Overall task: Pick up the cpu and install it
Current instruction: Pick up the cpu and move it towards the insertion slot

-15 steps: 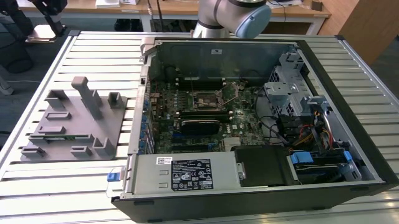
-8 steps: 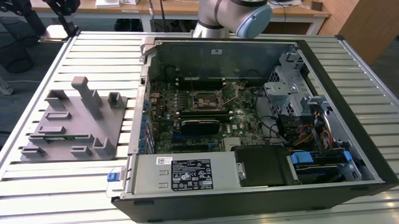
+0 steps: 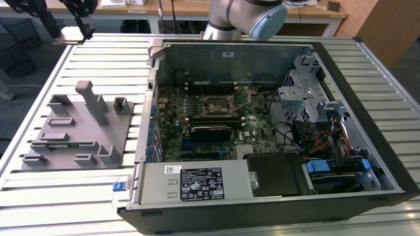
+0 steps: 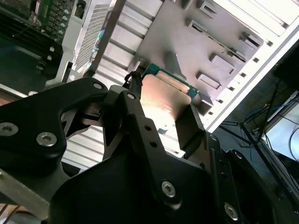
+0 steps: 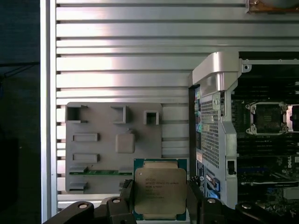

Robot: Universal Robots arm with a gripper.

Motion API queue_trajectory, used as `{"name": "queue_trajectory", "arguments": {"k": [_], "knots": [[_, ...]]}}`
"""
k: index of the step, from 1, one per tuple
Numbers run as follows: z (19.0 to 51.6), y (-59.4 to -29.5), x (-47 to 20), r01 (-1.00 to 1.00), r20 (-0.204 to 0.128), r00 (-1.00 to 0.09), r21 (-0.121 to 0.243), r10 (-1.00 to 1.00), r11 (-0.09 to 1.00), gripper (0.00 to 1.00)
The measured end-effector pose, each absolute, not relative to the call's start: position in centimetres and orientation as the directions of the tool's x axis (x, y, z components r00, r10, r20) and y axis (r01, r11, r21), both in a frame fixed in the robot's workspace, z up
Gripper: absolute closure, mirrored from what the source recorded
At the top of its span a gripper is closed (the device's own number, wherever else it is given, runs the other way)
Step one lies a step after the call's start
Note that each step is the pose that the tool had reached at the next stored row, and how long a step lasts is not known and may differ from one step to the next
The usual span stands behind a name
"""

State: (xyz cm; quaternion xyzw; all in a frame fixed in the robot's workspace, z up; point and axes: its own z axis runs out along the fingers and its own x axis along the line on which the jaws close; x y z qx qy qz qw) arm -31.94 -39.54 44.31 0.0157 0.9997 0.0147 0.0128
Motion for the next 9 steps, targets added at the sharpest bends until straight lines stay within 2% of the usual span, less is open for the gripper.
{"name": "queue_trajectory", "arguments": {"k": [9], "knots": [[44.3,-39.5,-29.7,0.031,-0.025,-0.999,0.03,0.032,0.999,0.46]]}}
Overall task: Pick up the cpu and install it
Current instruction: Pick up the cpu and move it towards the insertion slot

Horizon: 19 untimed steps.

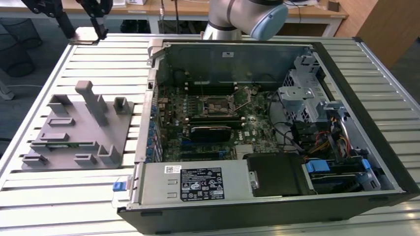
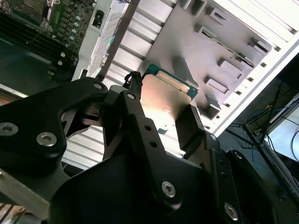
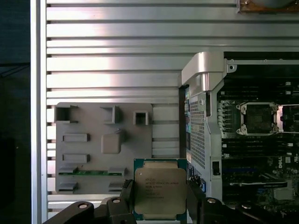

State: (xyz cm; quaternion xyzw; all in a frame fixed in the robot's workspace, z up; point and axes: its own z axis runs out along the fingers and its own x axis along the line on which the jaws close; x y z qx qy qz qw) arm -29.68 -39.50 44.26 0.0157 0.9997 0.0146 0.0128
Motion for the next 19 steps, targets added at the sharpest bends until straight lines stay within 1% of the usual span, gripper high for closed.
{"name": "queue_trajectory", "arguments": {"k": [19], "knots": [[44.1,-39.5,-25.3,0.031,-0.025,-0.999,0.03,0.032,0.999,0.46]]}}
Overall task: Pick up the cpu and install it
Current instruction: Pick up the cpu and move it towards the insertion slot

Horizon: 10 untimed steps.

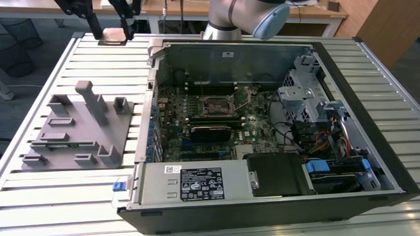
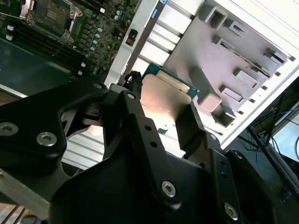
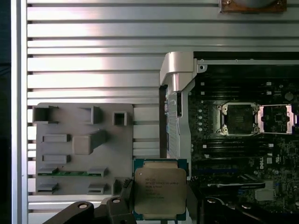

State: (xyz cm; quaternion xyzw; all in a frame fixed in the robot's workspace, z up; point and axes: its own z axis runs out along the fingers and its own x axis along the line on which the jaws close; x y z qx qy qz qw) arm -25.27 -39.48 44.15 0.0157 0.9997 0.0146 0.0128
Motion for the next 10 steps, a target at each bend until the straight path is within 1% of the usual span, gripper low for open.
{"name": "queue_trajectory", "arguments": {"k": [10], "knots": [[43.8,-39.4,-22.0,0.031,-0.025,-0.999,0.03,0.032,0.999,0.46]]}}
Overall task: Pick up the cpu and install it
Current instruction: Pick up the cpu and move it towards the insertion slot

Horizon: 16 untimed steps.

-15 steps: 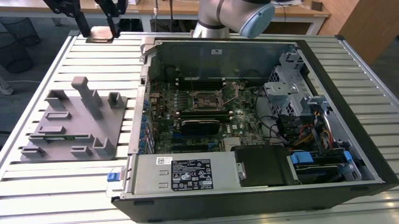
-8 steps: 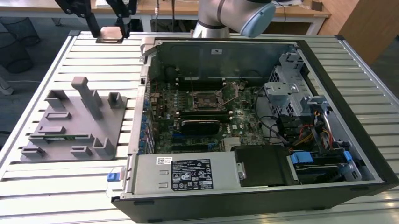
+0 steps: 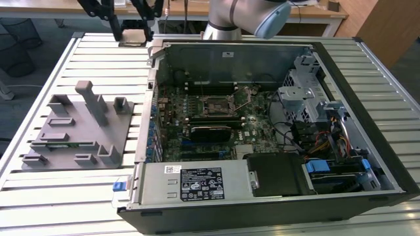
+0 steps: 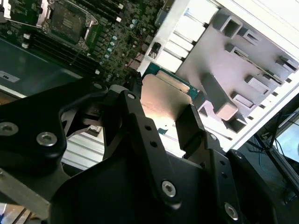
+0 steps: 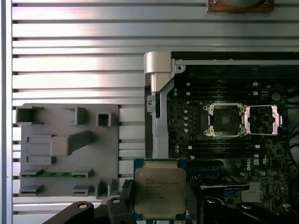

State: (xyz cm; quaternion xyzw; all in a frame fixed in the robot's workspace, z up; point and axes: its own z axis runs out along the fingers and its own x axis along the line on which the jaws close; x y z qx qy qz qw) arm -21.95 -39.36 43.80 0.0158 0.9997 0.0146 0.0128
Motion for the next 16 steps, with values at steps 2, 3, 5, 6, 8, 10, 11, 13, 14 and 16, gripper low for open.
{"name": "queue_trajectory", "arguments": {"k": [2,3,5,6,8,10,11,13,14,16], "knots": [[43.7,-39.3,-21.1,0.031,-0.025,-0.999,0.03,0.032,0.999,0.46],[43.6,-39.3,-20.6,0.031,-0.025,-0.999,0.03,0.032,0.999,0.46],[43.4,-39.3,-19.7,0.031,-0.025,-0.999,0.03,0.032,0.999,0.46],[43.4,-39.3,-19.3,0.031,-0.025,-0.999,0.03,0.032,0.999,0.46],[43.2,-39.3,-18.3,0.031,-0.025,-0.999,0.03,0.032,0.999,0.46],[43.1,-39.3,-17.6,0.031,-0.025,-0.999,0.03,0.032,0.999,0.46],[43.0,-39.3,-17.3,0.031,-0.025,-0.999,0.03,0.032,0.999,0.46],[42.9,-39.3,-16.8,0.031,-0.025,-0.999,0.03,0.032,0.999,0.46],[42.9,-39.3,-16.4,0.031,-0.025,-0.999,0.03,0.032,0.999,0.46],[42.8,-39.2,-16.0,0.031,-0.025,-0.999,0.03,0.032,0.999,0.46]]}}
